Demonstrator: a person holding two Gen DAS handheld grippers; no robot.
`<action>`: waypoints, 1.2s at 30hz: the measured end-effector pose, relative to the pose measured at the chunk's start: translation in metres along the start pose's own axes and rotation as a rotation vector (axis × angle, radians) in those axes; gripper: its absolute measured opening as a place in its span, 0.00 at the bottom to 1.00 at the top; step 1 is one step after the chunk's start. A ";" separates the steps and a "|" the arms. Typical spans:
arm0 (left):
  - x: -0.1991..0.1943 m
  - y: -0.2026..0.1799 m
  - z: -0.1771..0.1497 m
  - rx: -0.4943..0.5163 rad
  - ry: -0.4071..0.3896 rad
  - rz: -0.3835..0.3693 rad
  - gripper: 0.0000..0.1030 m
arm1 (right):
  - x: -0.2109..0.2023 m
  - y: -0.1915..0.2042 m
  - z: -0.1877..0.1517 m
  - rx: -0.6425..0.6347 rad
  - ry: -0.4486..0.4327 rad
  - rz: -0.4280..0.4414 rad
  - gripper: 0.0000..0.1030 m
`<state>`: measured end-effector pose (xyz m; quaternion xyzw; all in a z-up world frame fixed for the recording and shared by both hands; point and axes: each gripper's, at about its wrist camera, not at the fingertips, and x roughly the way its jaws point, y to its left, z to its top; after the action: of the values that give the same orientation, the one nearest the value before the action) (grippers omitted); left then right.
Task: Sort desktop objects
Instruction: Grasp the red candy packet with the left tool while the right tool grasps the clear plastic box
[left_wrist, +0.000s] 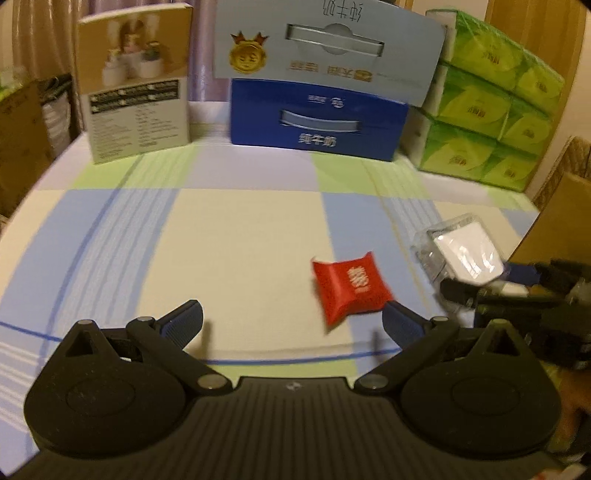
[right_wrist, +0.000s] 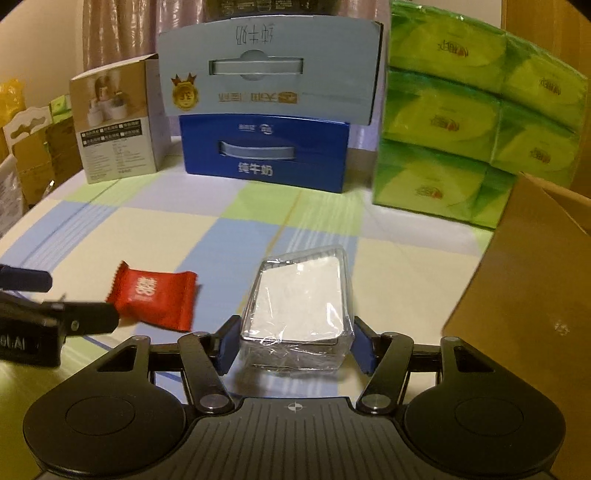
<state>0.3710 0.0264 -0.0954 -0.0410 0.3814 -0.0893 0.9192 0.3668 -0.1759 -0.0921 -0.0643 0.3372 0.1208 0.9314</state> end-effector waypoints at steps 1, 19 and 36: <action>0.003 0.000 0.003 -0.019 -0.002 -0.013 0.98 | 0.000 -0.001 -0.001 -0.009 -0.003 -0.002 0.57; 0.035 -0.028 0.017 0.068 -0.007 -0.053 0.62 | 0.006 -0.008 -0.005 0.026 0.037 0.026 0.55; -0.016 -0.027 -0.017 0.122 0.087 -0.124 0.14 | -0.024 -0.003 -0.012 0.105 0.064 0.081 0.49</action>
<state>0.3442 0.0028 -0.0921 -0.0045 0.4114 -0.1710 0.8953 0.3429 -0.1859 -0.0855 -0.0052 0.3751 0.1386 0.9165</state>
